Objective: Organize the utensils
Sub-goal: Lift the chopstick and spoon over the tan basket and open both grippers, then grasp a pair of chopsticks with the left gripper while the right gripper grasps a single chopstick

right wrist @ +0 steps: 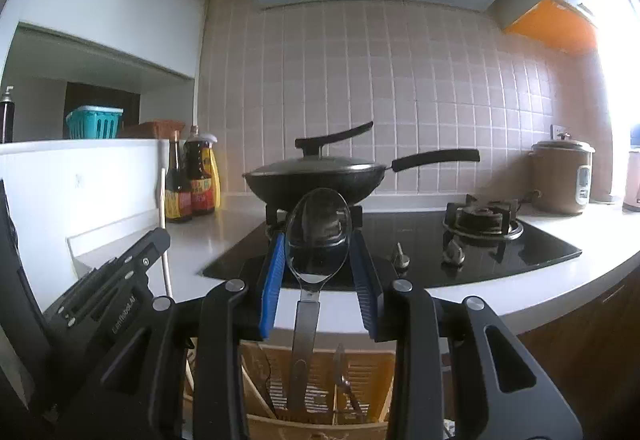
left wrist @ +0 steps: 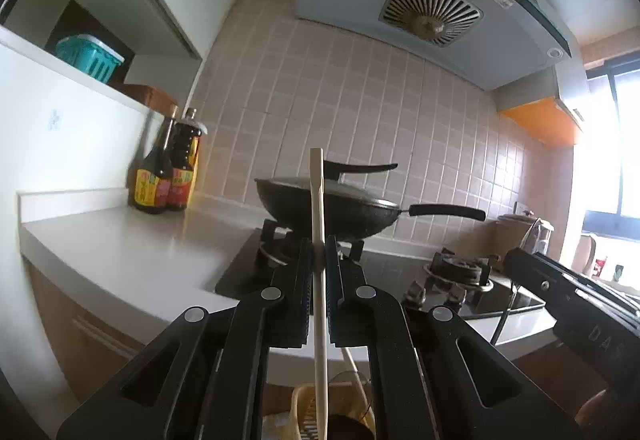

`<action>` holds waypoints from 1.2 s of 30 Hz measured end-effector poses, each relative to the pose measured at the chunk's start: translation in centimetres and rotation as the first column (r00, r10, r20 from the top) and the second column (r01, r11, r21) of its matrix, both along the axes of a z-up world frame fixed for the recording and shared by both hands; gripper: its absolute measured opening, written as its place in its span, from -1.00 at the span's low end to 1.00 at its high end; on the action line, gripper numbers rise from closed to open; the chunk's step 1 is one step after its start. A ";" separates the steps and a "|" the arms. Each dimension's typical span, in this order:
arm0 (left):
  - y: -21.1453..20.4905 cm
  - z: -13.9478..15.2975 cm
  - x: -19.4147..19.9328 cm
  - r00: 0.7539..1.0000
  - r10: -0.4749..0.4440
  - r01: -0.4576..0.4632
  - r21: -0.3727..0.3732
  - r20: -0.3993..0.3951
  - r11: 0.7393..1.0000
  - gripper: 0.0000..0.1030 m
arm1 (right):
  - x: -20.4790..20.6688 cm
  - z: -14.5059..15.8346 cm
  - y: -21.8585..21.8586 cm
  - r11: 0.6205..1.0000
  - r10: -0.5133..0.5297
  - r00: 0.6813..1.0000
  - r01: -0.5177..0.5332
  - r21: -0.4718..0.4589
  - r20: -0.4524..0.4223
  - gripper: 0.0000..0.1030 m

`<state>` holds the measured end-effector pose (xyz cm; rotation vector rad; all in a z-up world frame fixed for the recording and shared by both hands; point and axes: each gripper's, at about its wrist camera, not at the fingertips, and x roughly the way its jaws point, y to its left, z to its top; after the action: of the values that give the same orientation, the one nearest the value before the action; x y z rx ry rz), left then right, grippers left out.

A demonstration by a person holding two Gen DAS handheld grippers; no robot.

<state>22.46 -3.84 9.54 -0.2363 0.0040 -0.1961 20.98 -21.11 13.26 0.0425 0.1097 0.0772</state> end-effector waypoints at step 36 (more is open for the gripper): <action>2.3 1.9 -12.4 0.686 -0.323 0.462 0.047 -0.652 0.886 -0.20 | -12.4 -3.6 -4.6 0.974 0.226 0.667 -0.127 0.190 -0.710 0.16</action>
<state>10.09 -1.56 11.42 -0.0756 0.7604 -0.5447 8.59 -25.72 9.70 0.1908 0.9267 0.2637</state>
